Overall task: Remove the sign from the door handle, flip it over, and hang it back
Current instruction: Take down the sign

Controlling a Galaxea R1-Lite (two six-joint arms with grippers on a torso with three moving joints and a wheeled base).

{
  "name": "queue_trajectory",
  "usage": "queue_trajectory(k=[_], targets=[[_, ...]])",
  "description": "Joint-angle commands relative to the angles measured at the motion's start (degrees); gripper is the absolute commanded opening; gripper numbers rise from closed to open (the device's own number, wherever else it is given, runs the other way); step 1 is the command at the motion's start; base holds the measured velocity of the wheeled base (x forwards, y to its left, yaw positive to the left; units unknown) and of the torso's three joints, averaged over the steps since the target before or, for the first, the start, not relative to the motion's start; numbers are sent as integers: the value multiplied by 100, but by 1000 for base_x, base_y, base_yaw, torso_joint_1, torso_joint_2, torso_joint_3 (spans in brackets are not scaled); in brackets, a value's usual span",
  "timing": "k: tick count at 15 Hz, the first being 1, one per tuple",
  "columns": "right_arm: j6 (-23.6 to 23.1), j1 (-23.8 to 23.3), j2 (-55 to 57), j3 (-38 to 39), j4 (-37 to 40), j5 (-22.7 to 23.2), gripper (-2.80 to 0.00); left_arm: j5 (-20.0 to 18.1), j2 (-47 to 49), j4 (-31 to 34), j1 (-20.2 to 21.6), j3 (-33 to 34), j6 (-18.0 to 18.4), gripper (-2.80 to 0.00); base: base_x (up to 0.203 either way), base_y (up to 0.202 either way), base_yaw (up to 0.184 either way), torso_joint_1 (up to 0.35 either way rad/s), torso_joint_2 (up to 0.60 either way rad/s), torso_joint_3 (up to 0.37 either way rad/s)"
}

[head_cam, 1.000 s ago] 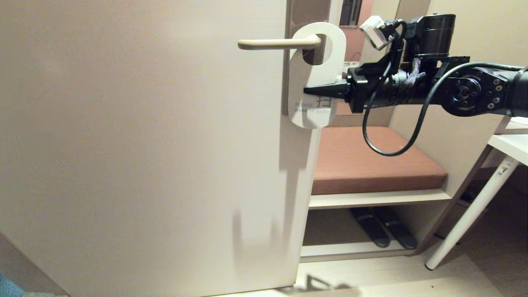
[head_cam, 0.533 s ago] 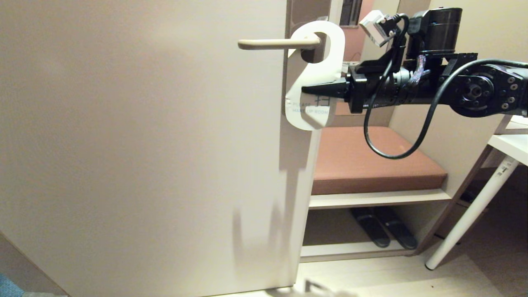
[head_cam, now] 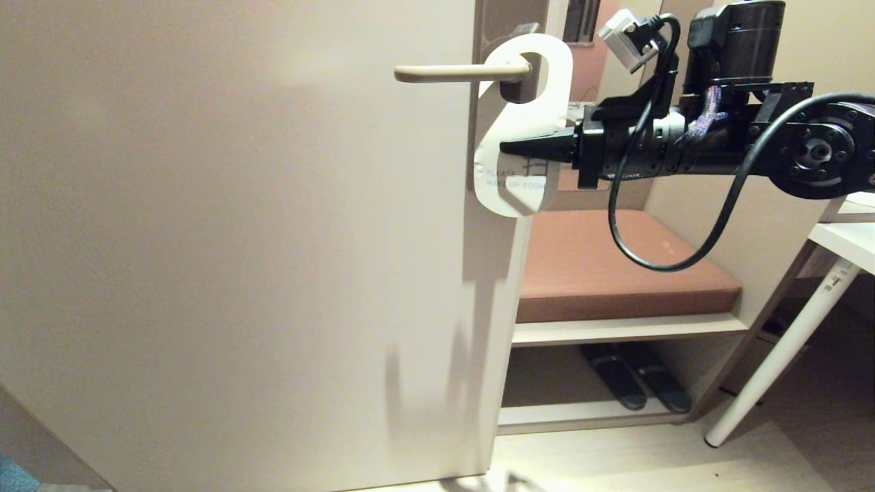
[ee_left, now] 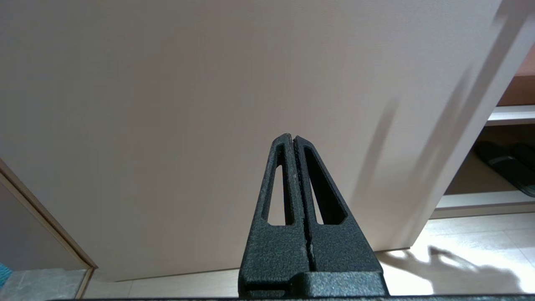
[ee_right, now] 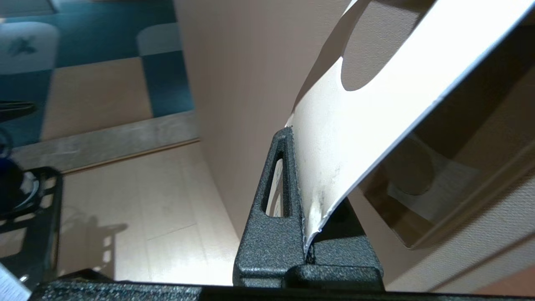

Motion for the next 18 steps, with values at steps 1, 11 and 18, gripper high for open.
queue_trajectory(k=[1, 11, 18], targets=[[-4, 82, -127, 75, -5, -265, -280, 9, 7, -2, 0, 0, 1, -280, 0, 0, 0, 0, 0, 0], [18, 536, -355, 274, -5, -1918, -280, 2, 7, -2, 0, 0, 1, -280, 0, 0, 0, 0, 0, 0], [6, 899, -397, 417, -21, -2966, -280, 2, 7, -2, 0, 0, 1, -280, 0, 0, 0, 0, 0, 0]])
